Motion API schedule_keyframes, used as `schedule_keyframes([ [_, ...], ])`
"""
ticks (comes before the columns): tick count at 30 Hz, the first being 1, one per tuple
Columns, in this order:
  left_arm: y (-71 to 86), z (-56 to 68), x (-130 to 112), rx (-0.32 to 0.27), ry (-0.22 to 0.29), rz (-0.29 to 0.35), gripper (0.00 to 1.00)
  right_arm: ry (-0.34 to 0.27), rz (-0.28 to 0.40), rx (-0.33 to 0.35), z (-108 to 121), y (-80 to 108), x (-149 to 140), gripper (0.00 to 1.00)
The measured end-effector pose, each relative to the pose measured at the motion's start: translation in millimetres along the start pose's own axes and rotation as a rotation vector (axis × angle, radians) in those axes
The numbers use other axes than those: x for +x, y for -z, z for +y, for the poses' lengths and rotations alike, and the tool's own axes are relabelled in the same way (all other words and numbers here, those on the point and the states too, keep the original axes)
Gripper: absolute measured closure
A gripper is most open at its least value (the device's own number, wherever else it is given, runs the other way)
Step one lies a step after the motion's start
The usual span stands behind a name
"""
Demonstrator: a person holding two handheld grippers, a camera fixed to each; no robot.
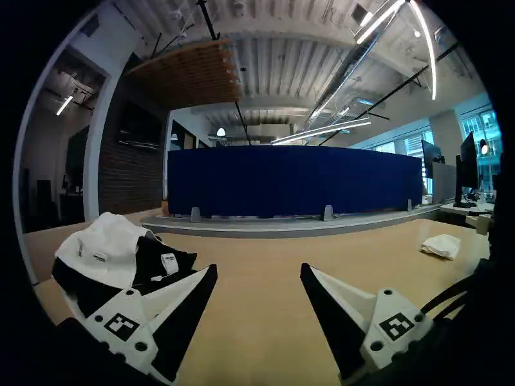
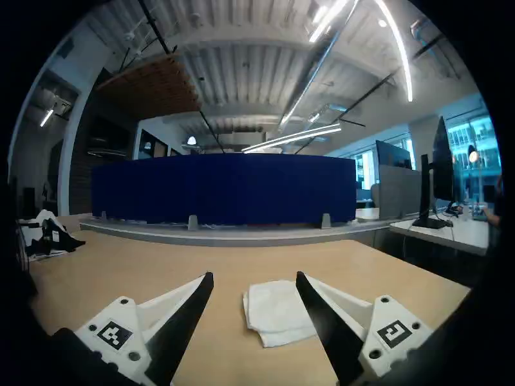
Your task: Fold towel
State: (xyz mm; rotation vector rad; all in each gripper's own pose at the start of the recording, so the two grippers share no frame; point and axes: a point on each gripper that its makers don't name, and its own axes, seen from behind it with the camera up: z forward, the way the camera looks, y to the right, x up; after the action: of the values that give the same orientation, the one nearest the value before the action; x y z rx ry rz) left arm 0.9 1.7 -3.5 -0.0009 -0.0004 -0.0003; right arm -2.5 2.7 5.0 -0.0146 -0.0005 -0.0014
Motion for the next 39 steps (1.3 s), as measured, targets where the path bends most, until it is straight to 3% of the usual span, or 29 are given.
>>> schedule_keyframes([
  [39,-0.2,0.1,-0.3,0.0,0.0,0.0,0.04,0.0,0.0,0.001,0.4,4.1,0.2,0.01],
])
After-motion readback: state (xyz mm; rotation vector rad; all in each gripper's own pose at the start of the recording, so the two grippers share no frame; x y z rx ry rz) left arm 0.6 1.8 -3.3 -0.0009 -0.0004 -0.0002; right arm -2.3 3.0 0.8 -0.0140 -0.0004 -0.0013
